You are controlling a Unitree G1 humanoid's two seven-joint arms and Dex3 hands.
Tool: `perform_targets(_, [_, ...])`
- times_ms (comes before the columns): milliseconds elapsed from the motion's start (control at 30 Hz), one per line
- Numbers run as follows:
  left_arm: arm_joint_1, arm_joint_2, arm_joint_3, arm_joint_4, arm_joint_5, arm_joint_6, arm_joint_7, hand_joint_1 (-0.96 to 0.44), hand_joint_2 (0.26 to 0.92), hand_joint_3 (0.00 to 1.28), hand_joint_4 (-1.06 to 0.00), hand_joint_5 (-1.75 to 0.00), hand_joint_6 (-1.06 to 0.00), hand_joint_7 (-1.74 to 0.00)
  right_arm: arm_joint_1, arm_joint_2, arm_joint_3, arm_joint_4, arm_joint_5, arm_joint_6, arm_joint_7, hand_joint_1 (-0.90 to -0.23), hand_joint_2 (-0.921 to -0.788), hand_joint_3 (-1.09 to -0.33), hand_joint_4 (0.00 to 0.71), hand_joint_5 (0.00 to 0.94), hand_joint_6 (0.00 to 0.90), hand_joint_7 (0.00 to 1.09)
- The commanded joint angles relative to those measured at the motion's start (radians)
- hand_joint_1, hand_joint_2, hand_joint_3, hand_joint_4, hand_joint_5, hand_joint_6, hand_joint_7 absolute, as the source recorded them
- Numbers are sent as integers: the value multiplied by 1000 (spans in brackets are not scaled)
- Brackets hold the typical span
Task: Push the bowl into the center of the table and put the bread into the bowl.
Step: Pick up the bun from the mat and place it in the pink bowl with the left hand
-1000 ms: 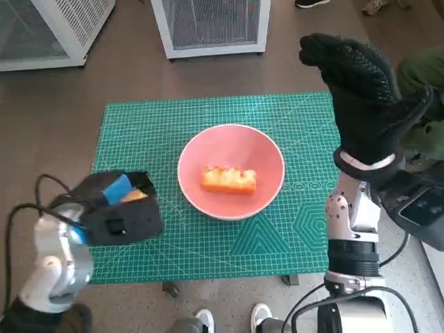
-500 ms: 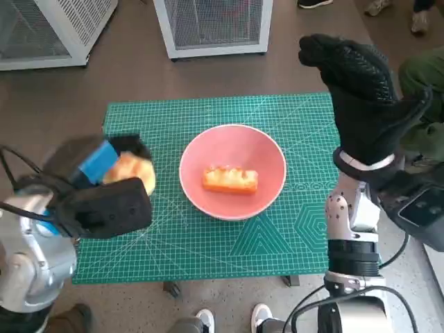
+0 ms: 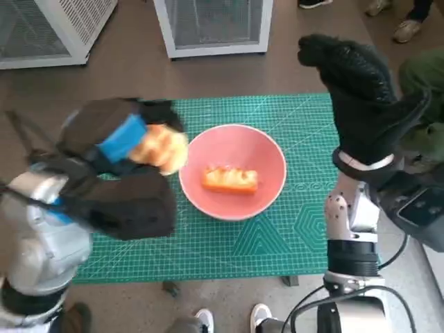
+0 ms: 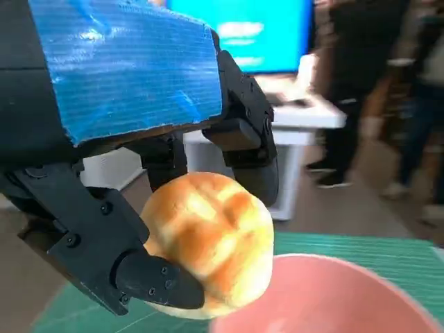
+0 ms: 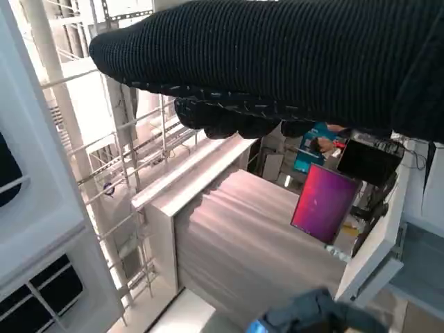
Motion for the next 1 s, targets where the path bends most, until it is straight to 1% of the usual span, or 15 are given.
perform_targets(33, [-74,-40,-39,55,-6,-48,19,2,812,180,-802,-1072,-719,-1063,20,-6,2,-7,-10,12,-4,-653,-921,-699,284,0,228,383])
perform_targets(133, [-105,-65,-65,101,-3,-87,34,2,827,155,-792,-1114,-725,-1019,28,-7,2,-16,-9,14,-4,-653,-921,-700,284,0,228,384])
perform_targets(333, [-160,-118,-105,214,-8,-162,75,2,836,148,-757,-1226,-758,-907,41,-14,-1,-33,-11,19,-8,-656,-921,-700,283,0,227,384])
perform_targets(400, [-177,-139,-116,257,-10,-184,91,2,840,146,-745,-1234,-753,-917,43,-16,-2,-37,-11,20,-9,-657,-921,-699,282,0,227,385])
perform_targets(633, [-227,-202,-154,388,-1,-240,139,2,850,135,-758,-1106,-698,-1096,54,-19,-2,-50,-15,21,-18,-659,-921,-697,281,0,227,386])
perform_targets(733, [-248,-226,-170,446,4,-257,157,2,851,134,-769,-1080,-684,-1126,58,-20,-1,-52,-17,19,-21,-659,-921,-697,281,0,227,386])
perform_targets(800, [-260,-240,-182,482,9,-264,166,2,849,135,-772,-1107,-686,-1095,61,-21,-1,-54,-19,19,-24,-659,-921,-697,281,0,226,387])
perform_targets(833, [-266,-245,-186,497,12,-266,168,2,834,166,-770,-1126,-686,-1085,62,-22,-1,-55,-20,19,-25,-659,-921,-697,281,0,226,387])
perform_targets(900, [-277,-255,-200,536,20,-272,177,1,738,352,-753,-1221,-683,-1072,65,-22,0,-61,-23,19,-30,-659,-921,-697,280,0,226,388])
perform_targets(933, [-283,-261,-207,556,24,-273,180,1,706,415,-744,-1258,-683,-1066,66,-22,0,-63,-25,19,-33,-659,-921,-697,280,0,226,388])
perform_targets(967, [-287,-264,-211,570,26,-274,183,1,694,439,-738,-1278,-685,-1058,67,-22,0,-65,-27,19,-35,-659,-921,-697,280,0,226,388])
perform_targets(1000, [-289,-268,-214,582,27,-274,184,1,665,496,-730,-1312,-686,-1057,68,-23,0,-67,-28,19,-37,-659,-921,-698,280,0,225,389])
